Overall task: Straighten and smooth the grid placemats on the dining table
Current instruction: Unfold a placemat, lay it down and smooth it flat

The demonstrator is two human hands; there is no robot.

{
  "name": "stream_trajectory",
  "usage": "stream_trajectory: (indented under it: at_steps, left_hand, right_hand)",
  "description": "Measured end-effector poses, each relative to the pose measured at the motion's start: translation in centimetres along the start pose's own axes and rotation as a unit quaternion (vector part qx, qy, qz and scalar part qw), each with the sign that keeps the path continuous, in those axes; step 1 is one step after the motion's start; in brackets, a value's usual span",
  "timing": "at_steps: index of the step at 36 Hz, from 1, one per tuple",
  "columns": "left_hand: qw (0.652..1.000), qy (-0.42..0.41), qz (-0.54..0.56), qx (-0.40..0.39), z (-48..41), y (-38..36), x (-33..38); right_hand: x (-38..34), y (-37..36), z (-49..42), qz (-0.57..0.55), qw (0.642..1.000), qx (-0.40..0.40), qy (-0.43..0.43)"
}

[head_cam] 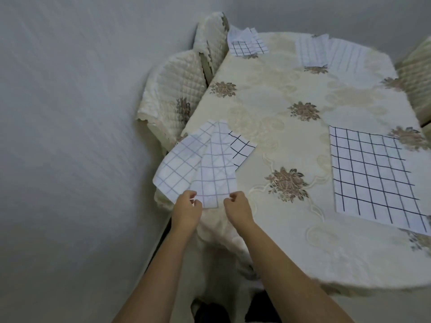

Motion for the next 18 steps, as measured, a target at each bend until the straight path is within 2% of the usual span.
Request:
stream_trajectory:
  at_steps: [3,7,12,15,18]
  left_hand:
    - [0.998,-0.017,-0.061,-0.029,-1.3,0.1,-0.2]
    - [0.985,-0.053,-0.154,-0.057,-2.6,-0.3,0.1]
    - [0.938,-0.084,-0.314,-0.119,-4.4,-1.8,0.9]
    - [0.920,-0.064,-0.355,-0.152,-5.3,-2.6,0.6]
    - [0.910,-0.043,-0.379,-0.163,-5.9,-3.0,0.2]
  right_hand:
    - [-0.5,0.4,-0.5,0.089,0.995,0.031,-0.018]
    - [-0.5,1.2,-1.7,0.136,0.986,0.065,-0.066]
    - [-1.3,1.0,-3.6,0.255,0.960,0.066,-0.098]
    - [-1.5,1.0,-4.5,0.299,0.945,0.061,-0.116]
    - [-1.4,1.2,-5.3,0.293,0.944,0.049,-0.141]
Point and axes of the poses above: each hand's wrist, its own z-axis away from the middle knuckle, its own y-axis out of the back of the hand, x = y × z, the point moved 6 cm from there along -z, towards the middle knuckle, and after that the axes turned 14 degrees about -x, right-handed, at the moved point
